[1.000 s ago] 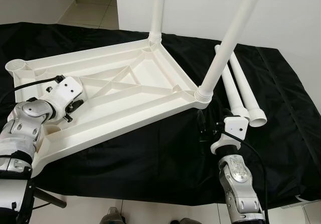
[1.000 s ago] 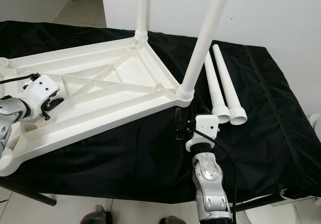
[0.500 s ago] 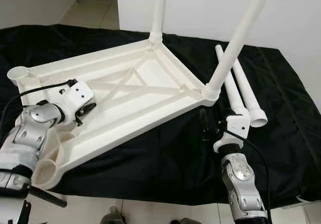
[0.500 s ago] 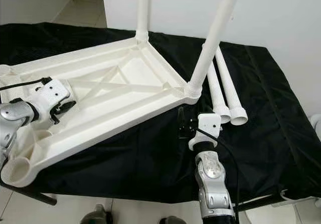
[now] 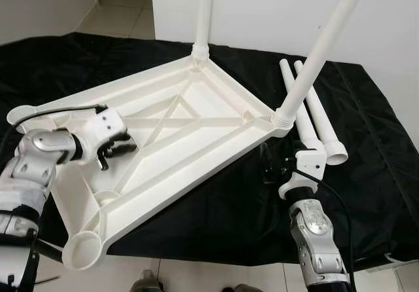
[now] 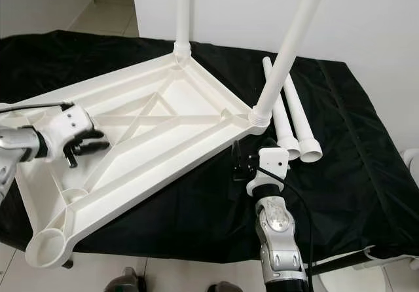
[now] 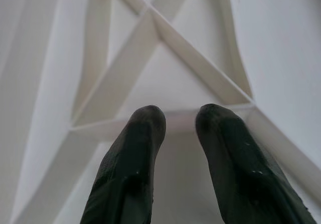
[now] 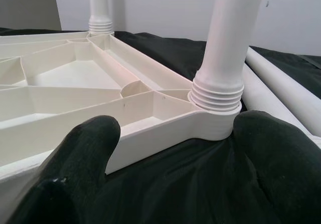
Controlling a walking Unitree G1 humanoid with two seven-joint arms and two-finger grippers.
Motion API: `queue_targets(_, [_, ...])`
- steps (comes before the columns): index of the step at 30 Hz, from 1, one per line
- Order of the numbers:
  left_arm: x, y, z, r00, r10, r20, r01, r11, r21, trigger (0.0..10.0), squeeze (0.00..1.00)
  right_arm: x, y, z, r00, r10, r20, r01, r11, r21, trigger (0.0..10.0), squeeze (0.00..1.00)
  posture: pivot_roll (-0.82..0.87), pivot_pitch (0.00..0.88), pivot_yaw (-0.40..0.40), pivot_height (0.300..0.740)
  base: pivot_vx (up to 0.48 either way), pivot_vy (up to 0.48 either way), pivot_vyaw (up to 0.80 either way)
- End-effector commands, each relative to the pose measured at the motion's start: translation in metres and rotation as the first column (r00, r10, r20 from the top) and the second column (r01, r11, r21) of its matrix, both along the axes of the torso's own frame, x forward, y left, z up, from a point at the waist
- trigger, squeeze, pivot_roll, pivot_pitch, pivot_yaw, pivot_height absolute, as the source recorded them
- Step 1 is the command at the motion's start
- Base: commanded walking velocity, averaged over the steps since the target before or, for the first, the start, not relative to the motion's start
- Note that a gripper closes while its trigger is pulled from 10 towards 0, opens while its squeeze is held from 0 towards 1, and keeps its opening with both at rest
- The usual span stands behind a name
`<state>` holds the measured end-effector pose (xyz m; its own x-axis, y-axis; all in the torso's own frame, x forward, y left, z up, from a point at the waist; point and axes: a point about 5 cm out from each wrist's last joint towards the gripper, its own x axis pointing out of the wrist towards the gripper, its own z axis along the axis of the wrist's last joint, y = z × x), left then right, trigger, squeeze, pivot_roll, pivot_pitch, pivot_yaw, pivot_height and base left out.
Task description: Building children table
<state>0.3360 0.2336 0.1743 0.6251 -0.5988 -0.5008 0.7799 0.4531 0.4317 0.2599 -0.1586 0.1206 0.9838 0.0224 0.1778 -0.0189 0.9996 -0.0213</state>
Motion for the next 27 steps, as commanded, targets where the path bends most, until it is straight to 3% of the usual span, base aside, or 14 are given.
queue_targets(1, [0.009,0.002,0.01,0.985,0.109,0.13,-0.106,0.994,-0.034,10.0,0.0,-0.002,-0.002,-0.003,1.0,0.0,-0.011,0.0,1.0,-0.001,10.0,0.0,0.06,0.033,-0.06,0.74,0.0,0.0,0.0])
queue_targets(6, [0.014,0.004,0.016,0.978,0.141,0.153,-0.133,0.989,-0.062,10.0,0.0,-0.003,-0.004,-0.005,1.0,-0.013,-0.022,0.013,1.0,0.007,10.0,0.0,0.06,0.031,-0.057,0.74,0.0,0.0,0.0])
queue_targets(8, [0.019,-0.002,0.024,0.974,0.156,0.162,-0.134,0.981,-0.137,10.0,0.0,0.001,-0.009,-0.004,0.998,-0.064,-0.02,0.064,0.998,0.015,10.0,0.0,0.05,0.023,-0.051,0.74,0.0,0.0,0.0])
queue_targets(10, [0.019,-0.002,0.024,0.974,0.156,0.162,-0.134,0.981,-0.137,10.0,0.0,0.001,-0.009,-0.004,0.998,-0.064,-0.02,0.064,0.998,0.015,10.0,0.0,0.05,0.023,-0.051,0.74,0.0,0.0,0.0])
queue_targets(13, [0.022,-0.011,0.029,0.975,0.145,0.166,-0.109,0.972,-0.21,10.0,0.0,0.008,-0.016,0.0,0.991,-0.133,-0.004,0.133,0.991,0.013,10.0,0.0,0.05,0.024,-0.051,0.74,0.0,0.0,0.0])
queue_targets(17, [0.025,-0.051,0.043,0.989,0.062,0.132,0.01,0.875,-0.484,10.0,0.0,0.04,-0.029,0.015,0.964,-0.264,0.017,0.264,0.964,0.001,10.0,0.0,0.05,0.03,-0.059,0.74,0.0,0.0,0.0])
queue_targets(20, [0.025,-0.054,0.043,0.99,0.054,0.132,0.018,0.869,-0.494,10.0,0.0,0.042,-0.029,0.016,0.965,-0.262,0.018,0.262,0.965,0.001,10.0,0.0,0.05,0.03,-0.059,0.74,0.0,0.0,0.0])
queue_targets(22, [0.026,-0.07,0.045,0.99,0.044,0.133,0.038,0.83,-0.557,10.0,0.0,0.051,-0.031,0.021,0.965,-0.261,0.025,0.26,0.965,0.009,10.0,0.0,0.06,0.04,-0.067,0.74,0.0,0.0,0.0])
queue_targets(25, [0.027,-0.077,0.047,0.99,0.043,0.136,0.045,0.811,-0.583,10.0,0.0,0.055,-0.033,0.023,0.966,-0.259,0.027,0.259,0.966,0.011,10.0,0.0,0.06,0.045,-0.07,0.74,0.0,0.0,0.0])
queue_targets(27, [0.029,-0.09,0.05,0.99,0.055,0.129,0.041,0.766,-0.641,10.0,0.0,0.062,-0.035,0.026,0.966,-0.258,0.026,0.258,0.966,0.011,10.0,0.0,0.06,0.045,-0.07,0.74,0.0,0.0,0.0])
